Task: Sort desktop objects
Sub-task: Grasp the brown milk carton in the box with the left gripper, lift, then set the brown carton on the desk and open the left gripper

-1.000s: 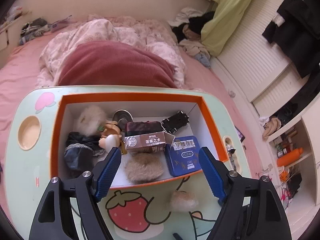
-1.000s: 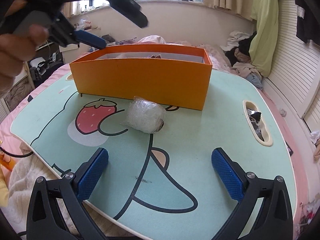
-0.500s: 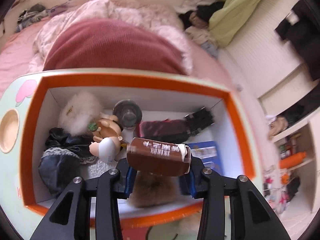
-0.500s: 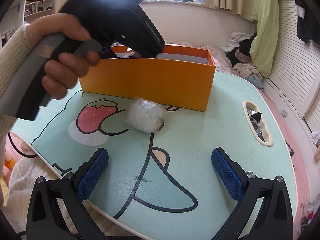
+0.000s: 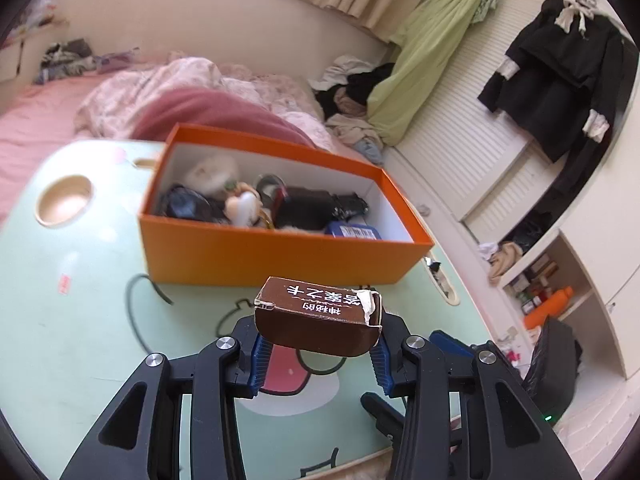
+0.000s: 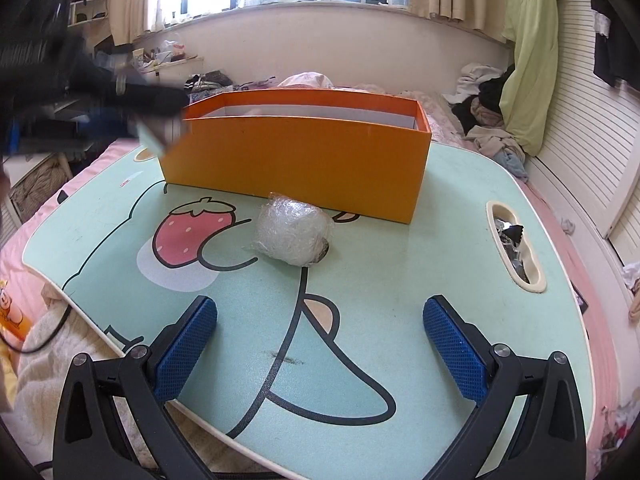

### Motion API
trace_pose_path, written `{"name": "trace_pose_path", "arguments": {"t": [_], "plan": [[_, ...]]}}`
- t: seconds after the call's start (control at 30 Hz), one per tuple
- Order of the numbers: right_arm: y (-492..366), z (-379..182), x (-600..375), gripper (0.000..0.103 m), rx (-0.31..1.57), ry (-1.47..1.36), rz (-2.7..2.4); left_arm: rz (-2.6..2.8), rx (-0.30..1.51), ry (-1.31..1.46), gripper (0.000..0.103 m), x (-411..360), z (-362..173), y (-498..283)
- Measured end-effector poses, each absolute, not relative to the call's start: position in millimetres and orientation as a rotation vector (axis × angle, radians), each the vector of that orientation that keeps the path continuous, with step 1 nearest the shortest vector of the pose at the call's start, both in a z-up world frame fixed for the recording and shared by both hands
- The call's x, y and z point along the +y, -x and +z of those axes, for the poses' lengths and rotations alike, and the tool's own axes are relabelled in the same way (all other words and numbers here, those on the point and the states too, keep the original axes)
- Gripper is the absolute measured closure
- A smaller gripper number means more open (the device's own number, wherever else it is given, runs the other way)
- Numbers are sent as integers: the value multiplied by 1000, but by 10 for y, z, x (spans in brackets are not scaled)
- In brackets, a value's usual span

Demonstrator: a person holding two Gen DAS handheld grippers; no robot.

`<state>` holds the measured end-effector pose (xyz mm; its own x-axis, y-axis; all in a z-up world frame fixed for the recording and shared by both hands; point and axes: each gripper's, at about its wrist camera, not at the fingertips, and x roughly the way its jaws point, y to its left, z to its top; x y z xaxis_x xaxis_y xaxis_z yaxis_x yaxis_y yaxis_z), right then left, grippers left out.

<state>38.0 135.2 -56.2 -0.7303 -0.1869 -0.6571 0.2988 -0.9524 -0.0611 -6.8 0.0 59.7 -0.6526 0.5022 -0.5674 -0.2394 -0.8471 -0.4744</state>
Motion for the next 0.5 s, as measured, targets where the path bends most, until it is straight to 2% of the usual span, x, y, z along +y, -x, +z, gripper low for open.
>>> {"name": "trace_pose_path", "arguments": {"t": [0.03, 0.1, 0.17, 0.2, 0.23, 0.4, 0.47, 0.5], "plan": [[-379, -562, 1351, 1, 235, -995, -2690, 2483, -526, 980, 60, 7, 563, 104], [-373, -562, 1358, 1, 231, -994, -2690, 2535, -558, 922, 41, -45, 577, 97], [-375, -559, 1372, 1, 217, -989, -2688, 2607, -542, 856, 13, -121, 637, -16], [-379, -555, 1381, 1, 207, -985, -2686, 2639, -516, 819, 9, -170, 671, -97], [-371, -547, 1387, 1, 198, -982, -2684, 2661, -486, 796, 5, -219, 675, -174], [-368, -549, 1409, 1, 170, -975, -2680, 2658, -314, 899, 1, -358, 324, -410], [-385, -549, 1424, 1, 145, -966, -2675, 2641, -157, 1015, 0, -248, 107, -337], [-394, -547, 1437, 1, 125, -962, -2670, 2730, 8, 981, 1, -136, 66, -330]]}}
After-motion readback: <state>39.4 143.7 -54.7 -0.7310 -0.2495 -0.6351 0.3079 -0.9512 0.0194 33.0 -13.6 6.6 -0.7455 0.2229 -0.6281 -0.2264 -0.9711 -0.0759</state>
